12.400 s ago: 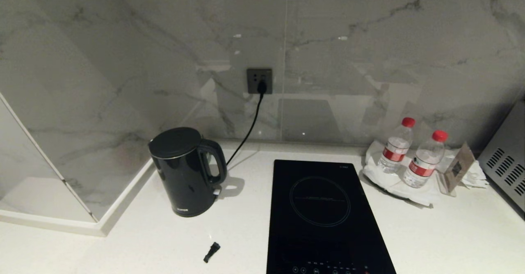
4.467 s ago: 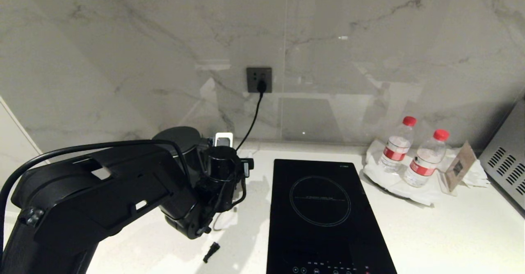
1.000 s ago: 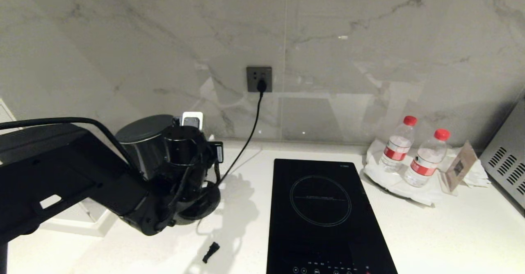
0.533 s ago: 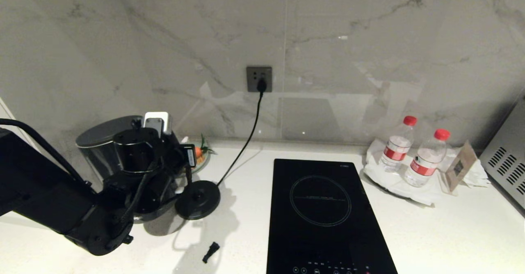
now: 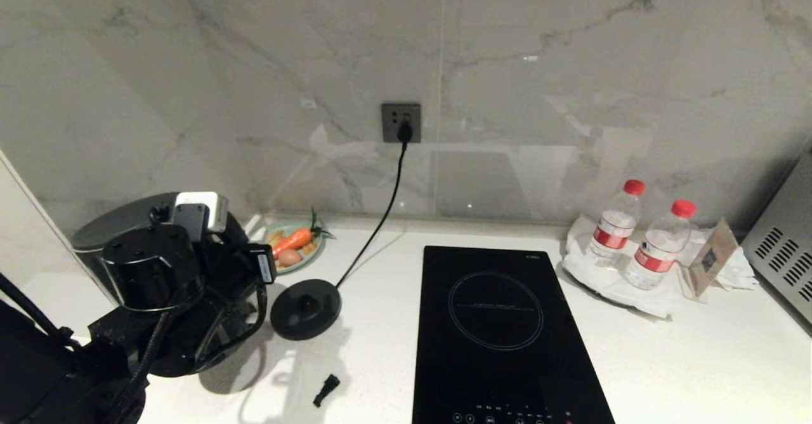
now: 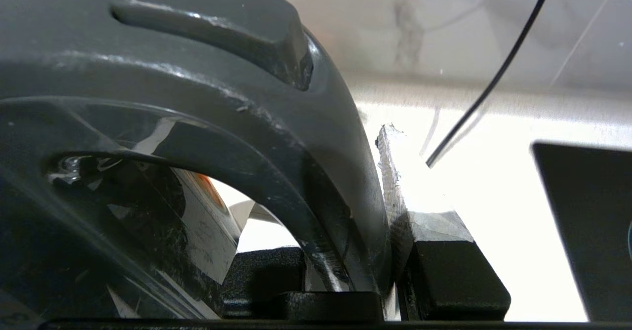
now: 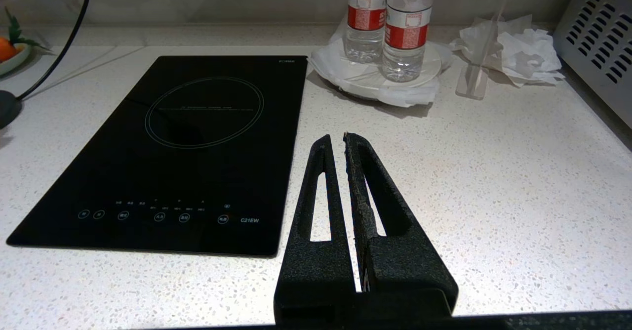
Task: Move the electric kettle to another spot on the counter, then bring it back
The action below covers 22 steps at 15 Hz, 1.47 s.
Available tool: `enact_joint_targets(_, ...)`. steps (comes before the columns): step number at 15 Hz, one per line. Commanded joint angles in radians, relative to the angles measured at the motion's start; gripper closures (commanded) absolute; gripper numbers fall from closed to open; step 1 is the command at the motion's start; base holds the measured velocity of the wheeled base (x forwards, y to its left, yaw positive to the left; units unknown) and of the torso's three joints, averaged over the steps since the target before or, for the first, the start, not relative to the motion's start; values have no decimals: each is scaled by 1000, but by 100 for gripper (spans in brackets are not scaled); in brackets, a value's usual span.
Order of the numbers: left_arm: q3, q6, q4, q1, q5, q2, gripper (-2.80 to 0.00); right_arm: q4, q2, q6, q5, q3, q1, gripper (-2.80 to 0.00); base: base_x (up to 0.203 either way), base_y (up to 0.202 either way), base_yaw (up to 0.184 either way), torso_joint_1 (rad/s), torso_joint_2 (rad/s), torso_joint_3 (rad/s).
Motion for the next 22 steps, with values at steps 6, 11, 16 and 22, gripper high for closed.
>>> enact_joint_targets(6,131,-48,-8,-6,6,-87,0,0,0,0,0,0,0,0,0,0,0,0,0,0)
enact_joint_targets(11,219,-96,-8,0,9,-147,0,0,-2,0,0,0,0,0,0,0,0,0,0,0)
enact_joint_targets(16,254,-96,-7,14,8,-190,0,0,-2,0,0,0,0,0,0,0,0,0,0,0)
enact_joint_targets(22,277,-96,-7,38,6,-198,0,0,-1,0,0,0,0,0,0,0,0,0,0,0)
